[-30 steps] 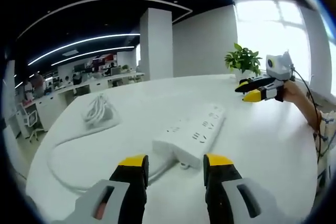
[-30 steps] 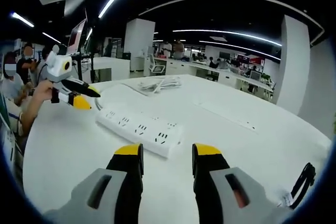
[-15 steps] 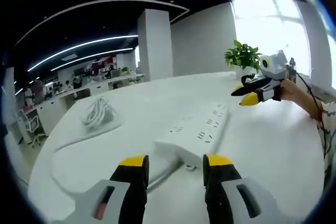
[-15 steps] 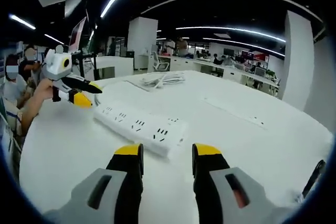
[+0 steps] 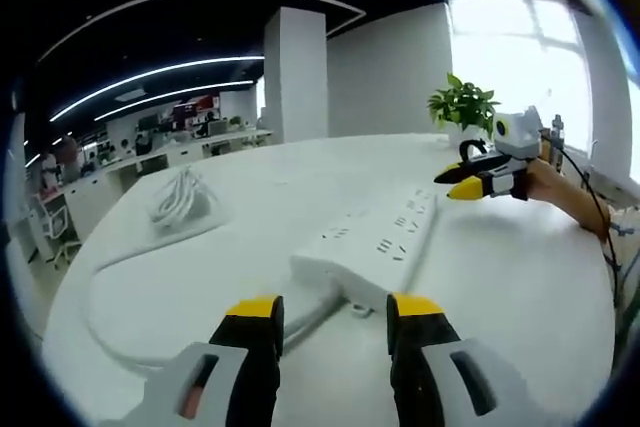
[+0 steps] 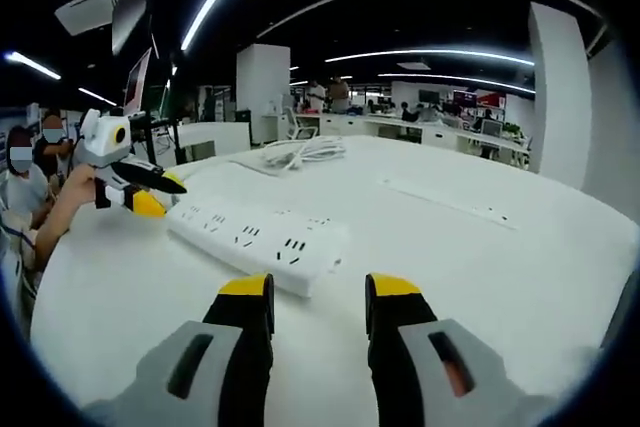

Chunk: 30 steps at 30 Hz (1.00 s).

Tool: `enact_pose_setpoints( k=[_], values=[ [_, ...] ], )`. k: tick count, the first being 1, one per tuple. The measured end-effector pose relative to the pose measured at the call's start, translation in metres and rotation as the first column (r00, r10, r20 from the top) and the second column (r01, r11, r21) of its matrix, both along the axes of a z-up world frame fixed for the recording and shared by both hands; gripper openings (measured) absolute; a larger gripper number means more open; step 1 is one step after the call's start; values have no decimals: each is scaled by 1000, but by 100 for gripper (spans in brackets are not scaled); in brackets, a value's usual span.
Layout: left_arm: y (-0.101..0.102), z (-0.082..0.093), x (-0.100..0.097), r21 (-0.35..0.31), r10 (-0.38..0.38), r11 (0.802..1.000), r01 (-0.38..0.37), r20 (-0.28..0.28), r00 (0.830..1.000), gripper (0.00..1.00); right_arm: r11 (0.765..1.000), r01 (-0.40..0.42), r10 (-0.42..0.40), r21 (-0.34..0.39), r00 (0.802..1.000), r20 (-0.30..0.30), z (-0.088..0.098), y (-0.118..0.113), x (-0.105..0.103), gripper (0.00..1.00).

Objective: Straighten the power strip on the desk, plug the charger into it

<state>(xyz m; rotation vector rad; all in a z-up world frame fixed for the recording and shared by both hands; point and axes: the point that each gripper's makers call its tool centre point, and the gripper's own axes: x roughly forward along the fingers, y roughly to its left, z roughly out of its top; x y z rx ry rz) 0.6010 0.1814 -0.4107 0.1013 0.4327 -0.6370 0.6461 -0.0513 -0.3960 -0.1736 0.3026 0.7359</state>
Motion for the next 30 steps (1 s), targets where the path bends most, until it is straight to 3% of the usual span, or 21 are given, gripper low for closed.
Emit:
enact_pose_setpoints(
  k=[30],
  values=[
    [0,-7,-6,9,-1,1000,2,-12,1000,41,1000,-4,4,-15,1000,0,-5,-1,4,37]
  ],
)
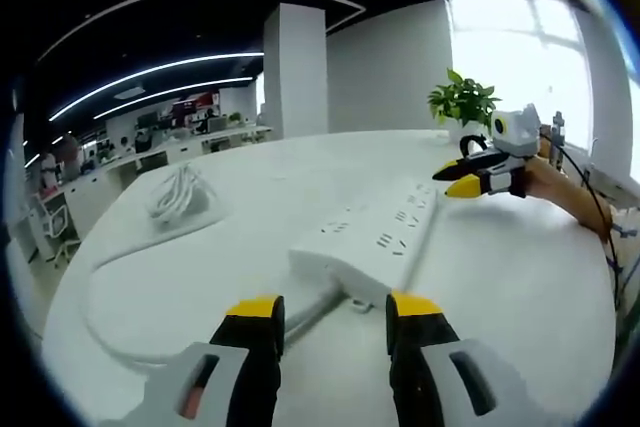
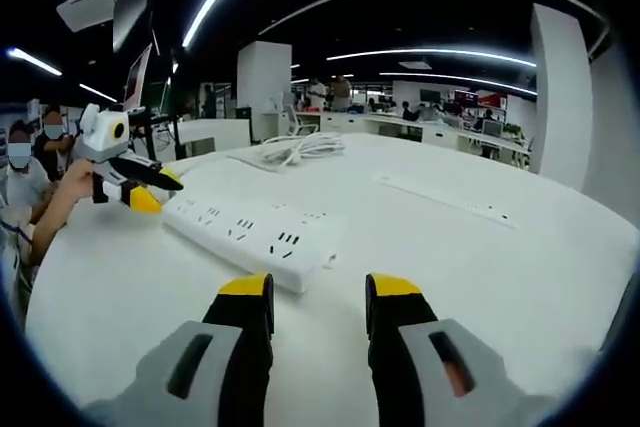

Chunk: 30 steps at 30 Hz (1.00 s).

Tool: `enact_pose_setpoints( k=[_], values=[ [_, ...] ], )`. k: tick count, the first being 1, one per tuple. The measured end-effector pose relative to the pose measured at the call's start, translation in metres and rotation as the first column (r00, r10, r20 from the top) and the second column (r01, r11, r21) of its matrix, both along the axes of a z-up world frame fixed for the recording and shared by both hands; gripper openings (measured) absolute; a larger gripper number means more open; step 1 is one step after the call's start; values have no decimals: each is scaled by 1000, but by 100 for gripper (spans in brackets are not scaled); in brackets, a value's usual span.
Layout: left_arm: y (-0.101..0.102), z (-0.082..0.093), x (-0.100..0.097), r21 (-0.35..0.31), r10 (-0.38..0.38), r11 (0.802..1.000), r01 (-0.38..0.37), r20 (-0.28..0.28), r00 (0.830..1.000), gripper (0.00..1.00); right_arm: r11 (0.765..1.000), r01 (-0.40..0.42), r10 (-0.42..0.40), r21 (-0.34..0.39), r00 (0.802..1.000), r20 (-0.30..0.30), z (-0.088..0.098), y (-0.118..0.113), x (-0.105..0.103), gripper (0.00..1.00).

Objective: Straighten the power strip on the desk, plug the charger into it

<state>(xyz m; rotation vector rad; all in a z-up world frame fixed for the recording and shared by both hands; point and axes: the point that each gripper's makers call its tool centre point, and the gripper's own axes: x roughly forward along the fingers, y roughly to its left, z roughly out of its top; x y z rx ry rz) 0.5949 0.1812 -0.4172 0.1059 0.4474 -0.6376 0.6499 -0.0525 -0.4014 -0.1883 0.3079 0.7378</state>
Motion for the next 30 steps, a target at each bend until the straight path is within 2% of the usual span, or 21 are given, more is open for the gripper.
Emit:
enact_pose_setpoints(
  k=[25,30],
  values=[
    [-2,2,-2,-21,-17,1000,17,-5,1000,38,999,-36,35,-31,998,-44,-17,2,2,37],
    [-8,5,-8,-57,-38,998,38,0,999,38,998,-44,42,-35,998,-55,-21,4,2,37]
  ],
)
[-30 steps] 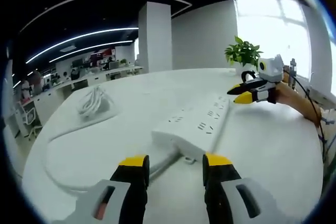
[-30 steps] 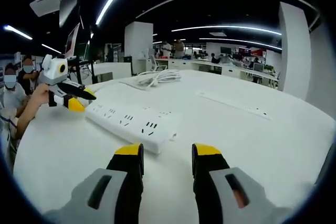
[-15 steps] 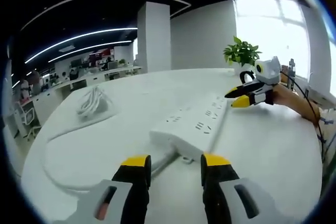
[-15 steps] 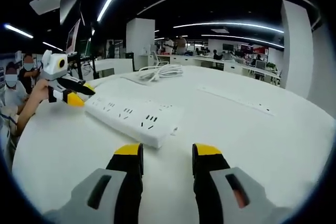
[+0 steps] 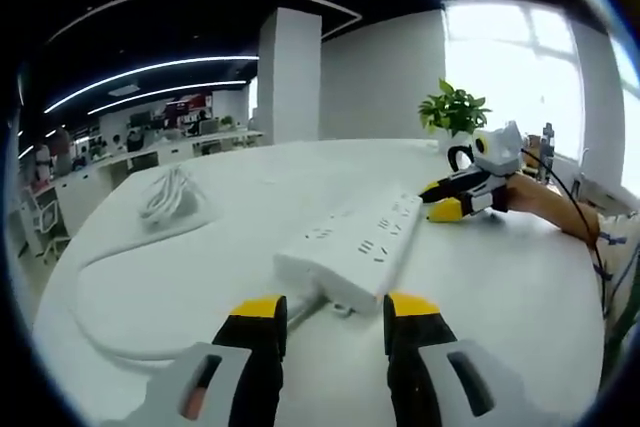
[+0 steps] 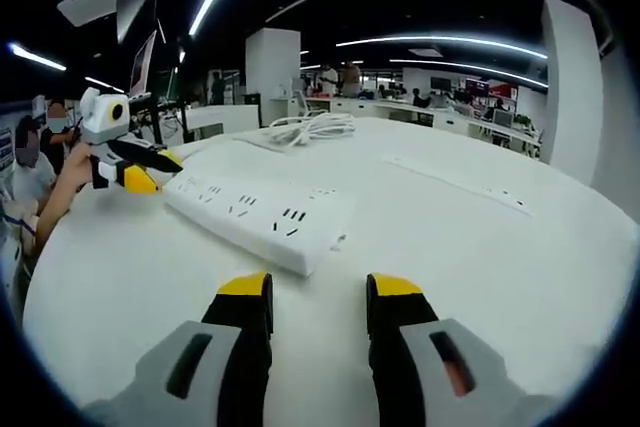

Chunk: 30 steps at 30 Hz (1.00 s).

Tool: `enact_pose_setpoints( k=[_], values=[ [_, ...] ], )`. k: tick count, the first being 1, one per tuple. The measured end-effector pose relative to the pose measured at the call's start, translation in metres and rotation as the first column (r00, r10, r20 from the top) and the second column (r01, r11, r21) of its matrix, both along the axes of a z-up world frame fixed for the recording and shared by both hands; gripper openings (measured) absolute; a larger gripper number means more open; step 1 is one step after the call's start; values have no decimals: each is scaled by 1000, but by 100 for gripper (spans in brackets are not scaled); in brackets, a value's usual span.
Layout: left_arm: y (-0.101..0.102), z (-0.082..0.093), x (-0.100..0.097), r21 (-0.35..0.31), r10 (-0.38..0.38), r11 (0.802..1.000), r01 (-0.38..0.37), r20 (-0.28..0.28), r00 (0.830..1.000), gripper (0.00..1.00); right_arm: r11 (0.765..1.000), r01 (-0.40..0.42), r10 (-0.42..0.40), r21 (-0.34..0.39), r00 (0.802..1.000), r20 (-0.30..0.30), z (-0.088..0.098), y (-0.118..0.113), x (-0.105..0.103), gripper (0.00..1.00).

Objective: Straighten the power strip on the desk, plug the charger into it

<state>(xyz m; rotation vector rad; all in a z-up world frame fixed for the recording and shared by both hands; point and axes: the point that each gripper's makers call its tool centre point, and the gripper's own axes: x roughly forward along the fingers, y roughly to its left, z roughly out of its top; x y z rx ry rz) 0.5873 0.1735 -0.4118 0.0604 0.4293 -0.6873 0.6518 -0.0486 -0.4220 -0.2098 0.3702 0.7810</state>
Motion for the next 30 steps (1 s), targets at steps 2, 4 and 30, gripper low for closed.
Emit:
enact_pose_setpoints(
  k=[2,4,30],
  values=[
    [-2,-1,0,3,-3,1000,3,-4,1000,38,1000,-1,1,5,1000,4,1,1,1,37],
    [-3,-4,1,20,-6,1000,6,-8,1000,38,1000,0,0,-1,1000,8,2,1,2,37],
    [-1,-8,0,38,2,999,-1,-4,1000,39,1000,-8,8,14,1000,-4,-1,3,7,38]
  ],
)
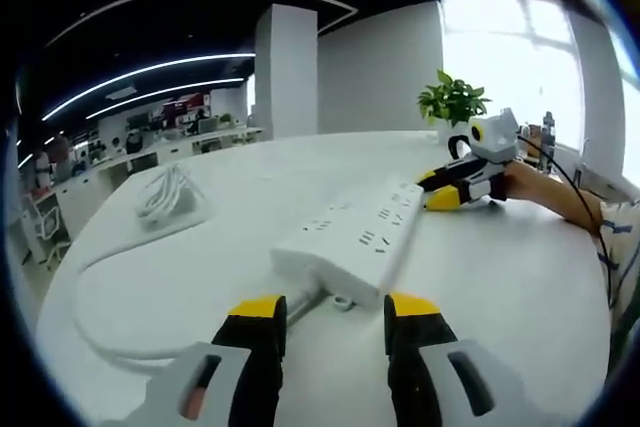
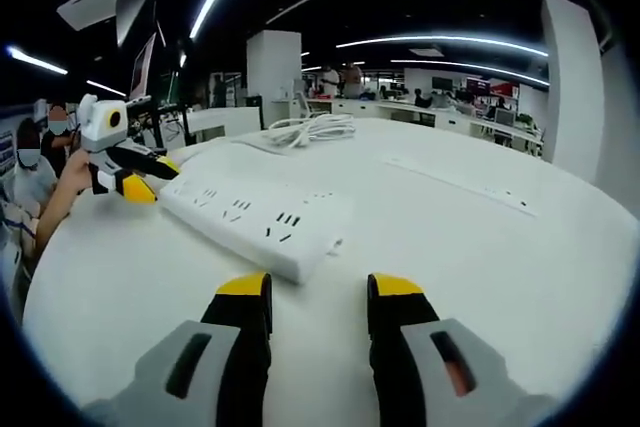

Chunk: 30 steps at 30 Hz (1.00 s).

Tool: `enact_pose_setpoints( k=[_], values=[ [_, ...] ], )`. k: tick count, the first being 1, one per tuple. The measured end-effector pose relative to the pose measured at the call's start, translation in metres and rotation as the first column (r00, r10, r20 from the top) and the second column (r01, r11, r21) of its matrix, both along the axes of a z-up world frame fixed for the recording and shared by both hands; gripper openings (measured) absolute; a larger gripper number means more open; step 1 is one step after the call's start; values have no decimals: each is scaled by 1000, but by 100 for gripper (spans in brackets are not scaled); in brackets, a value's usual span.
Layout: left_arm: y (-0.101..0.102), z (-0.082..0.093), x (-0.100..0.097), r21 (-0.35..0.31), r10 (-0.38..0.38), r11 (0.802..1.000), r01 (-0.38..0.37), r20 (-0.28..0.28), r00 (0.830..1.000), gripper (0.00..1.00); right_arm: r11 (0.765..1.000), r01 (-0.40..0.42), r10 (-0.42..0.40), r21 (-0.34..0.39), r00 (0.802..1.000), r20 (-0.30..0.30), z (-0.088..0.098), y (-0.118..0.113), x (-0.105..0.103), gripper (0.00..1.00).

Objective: Straighten the power strip on the desk, plug the charger into it

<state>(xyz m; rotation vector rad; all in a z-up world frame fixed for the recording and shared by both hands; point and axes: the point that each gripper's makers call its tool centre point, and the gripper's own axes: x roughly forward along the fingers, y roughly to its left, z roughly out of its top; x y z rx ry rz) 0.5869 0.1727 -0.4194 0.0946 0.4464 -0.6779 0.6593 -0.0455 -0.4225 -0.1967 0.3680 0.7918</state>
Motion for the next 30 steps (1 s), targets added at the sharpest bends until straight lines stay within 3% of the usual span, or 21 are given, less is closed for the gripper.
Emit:
enact_pose_setpoints(
  k=[18,30],
  values=[
    [-4,1,-2,-10,-23,1000,23,3,1000,40,999,-36,36,8,999,33,8,13,-2,38],
    [-5,1,-7,-42,-38,998,38,-6,999,40,999,-53,53,-12,998,33,3,14,-5,38]
  ],
)
